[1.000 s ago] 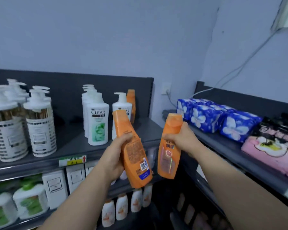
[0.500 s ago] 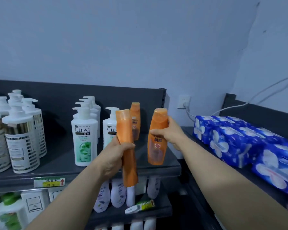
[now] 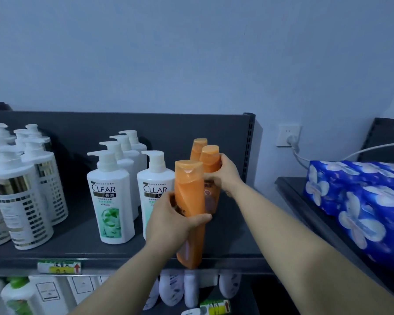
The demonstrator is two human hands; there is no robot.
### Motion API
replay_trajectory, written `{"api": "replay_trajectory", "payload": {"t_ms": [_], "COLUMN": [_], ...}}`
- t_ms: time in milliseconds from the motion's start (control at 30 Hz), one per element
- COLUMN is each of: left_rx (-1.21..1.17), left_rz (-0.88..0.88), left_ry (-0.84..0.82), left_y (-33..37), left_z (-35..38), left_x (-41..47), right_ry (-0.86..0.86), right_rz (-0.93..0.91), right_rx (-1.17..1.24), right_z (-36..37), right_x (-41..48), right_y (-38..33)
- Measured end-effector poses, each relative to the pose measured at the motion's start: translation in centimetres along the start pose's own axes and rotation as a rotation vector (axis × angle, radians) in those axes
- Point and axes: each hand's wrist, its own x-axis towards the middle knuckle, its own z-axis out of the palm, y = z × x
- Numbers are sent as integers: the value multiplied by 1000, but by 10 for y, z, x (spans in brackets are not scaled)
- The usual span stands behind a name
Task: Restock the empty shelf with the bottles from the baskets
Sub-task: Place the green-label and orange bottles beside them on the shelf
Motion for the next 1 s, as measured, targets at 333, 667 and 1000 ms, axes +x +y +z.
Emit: {"api": "replay_trajectory", "payload": {"t_ms": [333,667,1000], "left_rx": [209,348,456], "left_rz": [3,-15,-44], "left_ry": [197,273,370], "left_y": [-5,1,11], "left_z": [11,30,74], "left_x": [9,11,25], "right_ry": [-17,-109,-99], "right_rz": [4,76,91], "right_rx": [-83,-54,-89], "right_z": [17,4,-33], "right_x": [39,24,-8], "right_y": [13,19,23]}}
